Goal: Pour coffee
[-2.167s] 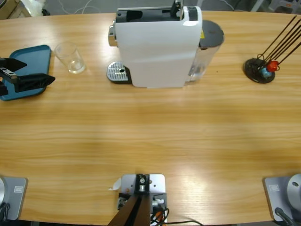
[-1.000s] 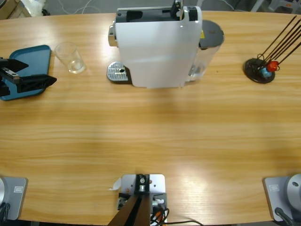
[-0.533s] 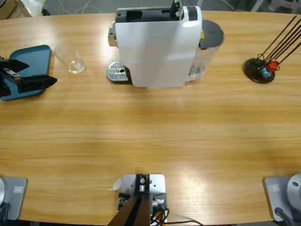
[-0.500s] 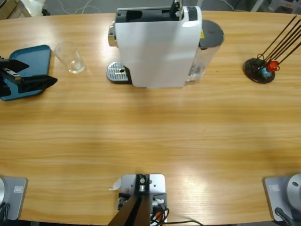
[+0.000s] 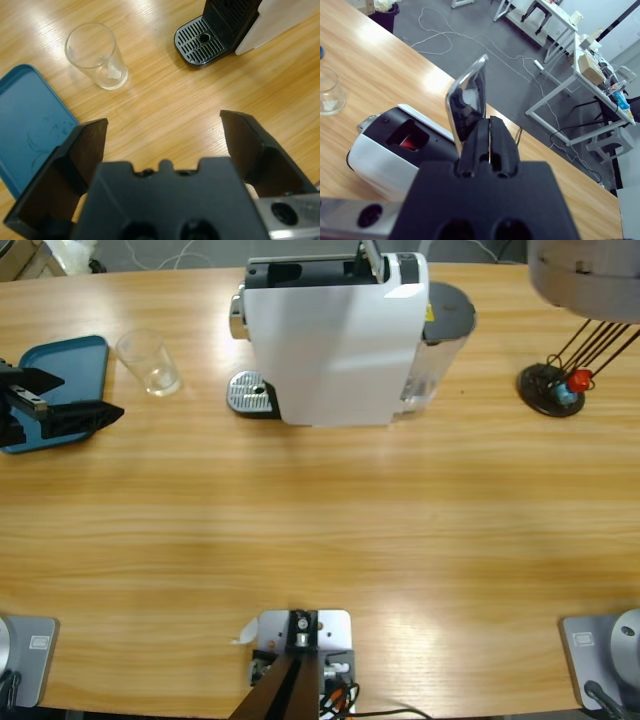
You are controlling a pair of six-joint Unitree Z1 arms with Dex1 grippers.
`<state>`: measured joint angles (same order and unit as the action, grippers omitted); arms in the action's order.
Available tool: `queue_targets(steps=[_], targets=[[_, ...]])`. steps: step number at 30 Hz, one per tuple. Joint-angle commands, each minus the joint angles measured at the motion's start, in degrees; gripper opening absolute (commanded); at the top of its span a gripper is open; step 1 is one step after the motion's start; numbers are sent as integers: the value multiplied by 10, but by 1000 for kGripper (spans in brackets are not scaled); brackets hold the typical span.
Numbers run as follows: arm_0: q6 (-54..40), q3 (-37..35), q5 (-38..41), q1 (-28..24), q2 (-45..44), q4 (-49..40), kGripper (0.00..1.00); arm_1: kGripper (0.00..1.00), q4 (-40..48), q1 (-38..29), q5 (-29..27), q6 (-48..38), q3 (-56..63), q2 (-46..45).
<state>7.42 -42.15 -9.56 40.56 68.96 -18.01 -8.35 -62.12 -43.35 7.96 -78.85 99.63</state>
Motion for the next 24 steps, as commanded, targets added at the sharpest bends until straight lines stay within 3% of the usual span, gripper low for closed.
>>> queue_targets(steps=[1,24], targets=[[10,11,10,-1,22,5,966,0,5,-20,32,15,-2,80],[9,11,14,-1,27,5,964,0,15,-22,69,12,-9,168]])
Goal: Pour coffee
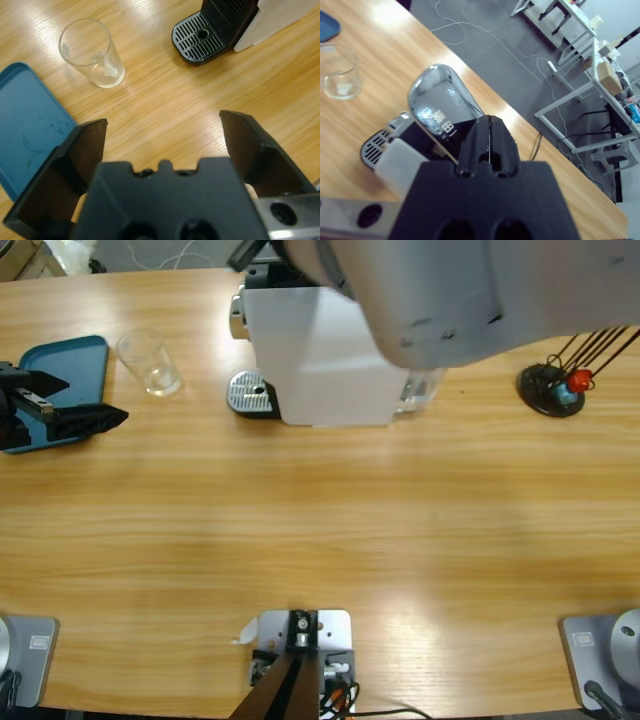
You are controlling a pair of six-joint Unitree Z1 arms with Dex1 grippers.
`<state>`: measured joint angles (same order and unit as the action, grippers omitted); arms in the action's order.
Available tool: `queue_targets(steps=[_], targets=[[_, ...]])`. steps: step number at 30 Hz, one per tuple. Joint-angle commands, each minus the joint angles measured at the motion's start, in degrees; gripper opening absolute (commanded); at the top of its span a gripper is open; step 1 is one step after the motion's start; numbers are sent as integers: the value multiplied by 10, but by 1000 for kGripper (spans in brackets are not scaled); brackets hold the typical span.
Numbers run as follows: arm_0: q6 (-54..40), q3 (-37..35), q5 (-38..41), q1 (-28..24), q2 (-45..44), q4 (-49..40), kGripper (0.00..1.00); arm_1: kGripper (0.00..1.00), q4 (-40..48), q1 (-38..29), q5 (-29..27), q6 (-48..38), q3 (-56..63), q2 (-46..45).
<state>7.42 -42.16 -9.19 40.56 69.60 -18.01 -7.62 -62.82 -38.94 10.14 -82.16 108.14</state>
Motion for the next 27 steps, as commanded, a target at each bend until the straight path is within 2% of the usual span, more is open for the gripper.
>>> queue_targets(steps=[1,27], targets=[[9,10,10,-1,20,5,964,0,12,-15,25,-10,24,85],[10,8,12,-1,29,-2,964,0,88,-15,43,-55,97,122]])
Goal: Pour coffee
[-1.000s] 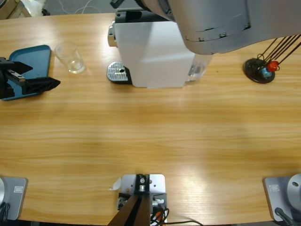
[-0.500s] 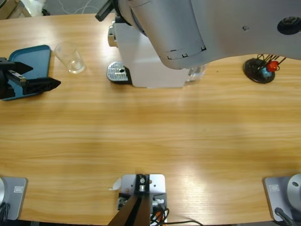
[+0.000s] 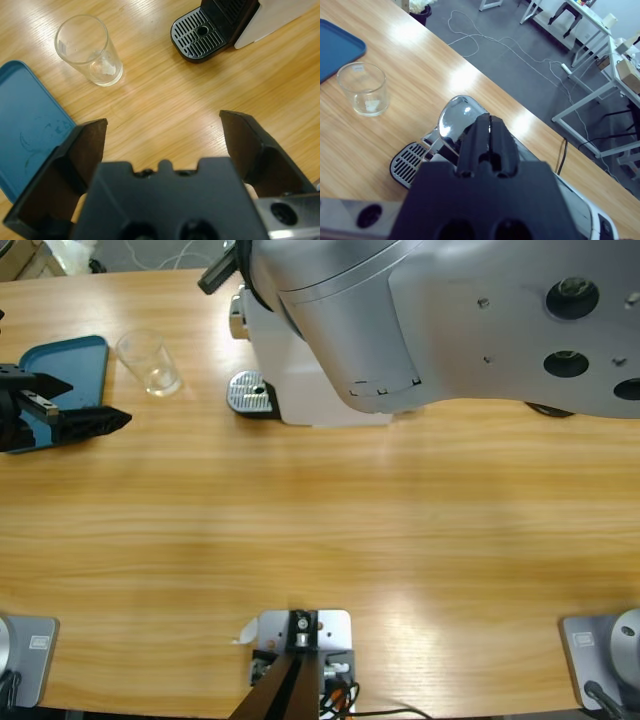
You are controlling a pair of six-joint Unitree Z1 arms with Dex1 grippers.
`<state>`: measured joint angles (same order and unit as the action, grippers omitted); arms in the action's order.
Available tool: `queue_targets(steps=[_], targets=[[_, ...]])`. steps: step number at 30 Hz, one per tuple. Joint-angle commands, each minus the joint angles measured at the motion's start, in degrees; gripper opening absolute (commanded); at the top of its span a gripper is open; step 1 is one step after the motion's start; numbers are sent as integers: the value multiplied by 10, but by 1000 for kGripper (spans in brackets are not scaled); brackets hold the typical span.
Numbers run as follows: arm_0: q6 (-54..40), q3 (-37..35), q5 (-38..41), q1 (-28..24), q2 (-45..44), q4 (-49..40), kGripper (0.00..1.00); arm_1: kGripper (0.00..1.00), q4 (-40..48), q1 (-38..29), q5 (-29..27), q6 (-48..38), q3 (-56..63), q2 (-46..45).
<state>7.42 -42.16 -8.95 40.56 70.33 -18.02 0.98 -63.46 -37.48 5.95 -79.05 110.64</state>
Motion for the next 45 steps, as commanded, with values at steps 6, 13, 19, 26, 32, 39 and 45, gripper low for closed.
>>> queue_targets(steps=[6,13,19,26,32,39,45], targets=[[10,8,10,-1,23,-4,968,0,12,-9,29,-16,81,96],[9,6,10,-1,26,-4,968,0,19,-9,21,-18,86,77],[10,7,6,-1,20,2,968,394,-16,2,87,-18,50,-73],[-25,46,-27,-1,5,59,977,1000,-242,9,169,-33,6,-234],[-33,74,-79,-48,40,106,996,1000,-264,9,168,-76,207,-424],[-67,87,-27,-150,113,195,974,1000,-228,9,171,-92,364,-532],[-94,128,23,-172,165,350,913,1000,-189,9,173,-107,414,-532]])
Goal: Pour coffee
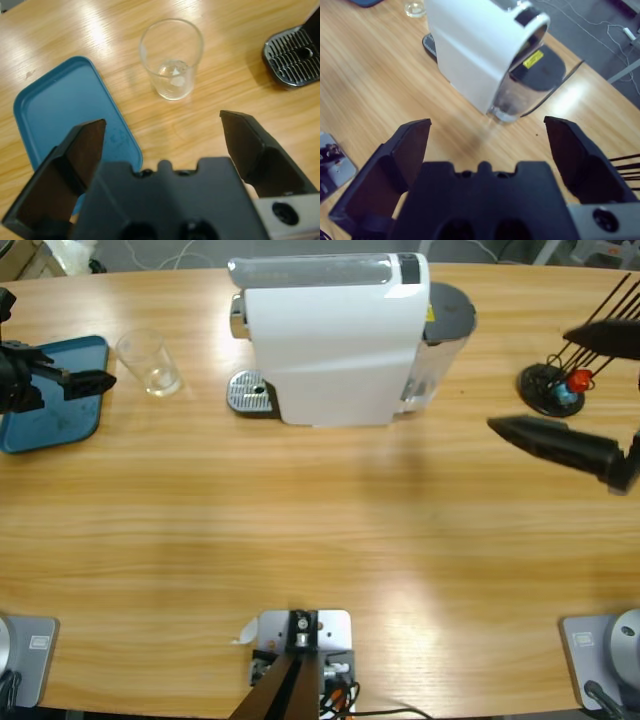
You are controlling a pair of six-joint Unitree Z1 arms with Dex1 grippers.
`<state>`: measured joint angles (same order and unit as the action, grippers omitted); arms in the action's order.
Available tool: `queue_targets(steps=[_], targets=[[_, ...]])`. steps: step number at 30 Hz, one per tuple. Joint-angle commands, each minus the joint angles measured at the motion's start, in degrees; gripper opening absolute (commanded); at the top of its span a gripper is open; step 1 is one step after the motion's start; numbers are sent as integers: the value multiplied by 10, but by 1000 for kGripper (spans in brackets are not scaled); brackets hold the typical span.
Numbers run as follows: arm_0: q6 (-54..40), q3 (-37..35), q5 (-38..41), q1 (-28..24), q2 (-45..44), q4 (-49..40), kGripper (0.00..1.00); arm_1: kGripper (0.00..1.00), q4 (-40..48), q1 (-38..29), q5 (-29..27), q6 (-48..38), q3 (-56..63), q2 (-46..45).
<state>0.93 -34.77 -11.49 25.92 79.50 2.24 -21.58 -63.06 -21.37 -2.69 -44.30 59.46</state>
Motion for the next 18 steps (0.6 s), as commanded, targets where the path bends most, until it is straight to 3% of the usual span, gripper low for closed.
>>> queue_targets(steps=[1,8,18], targets=[[-35,57,64,-25,85,171,913,1000,38,5,14,-21,71,-20],[-47,68,86,-28,144,250,913,1000,45,5,16,-30,96,-30],[-51,88,40,-43,164,280,914,1000,53,6,18,-31,104,-27]])
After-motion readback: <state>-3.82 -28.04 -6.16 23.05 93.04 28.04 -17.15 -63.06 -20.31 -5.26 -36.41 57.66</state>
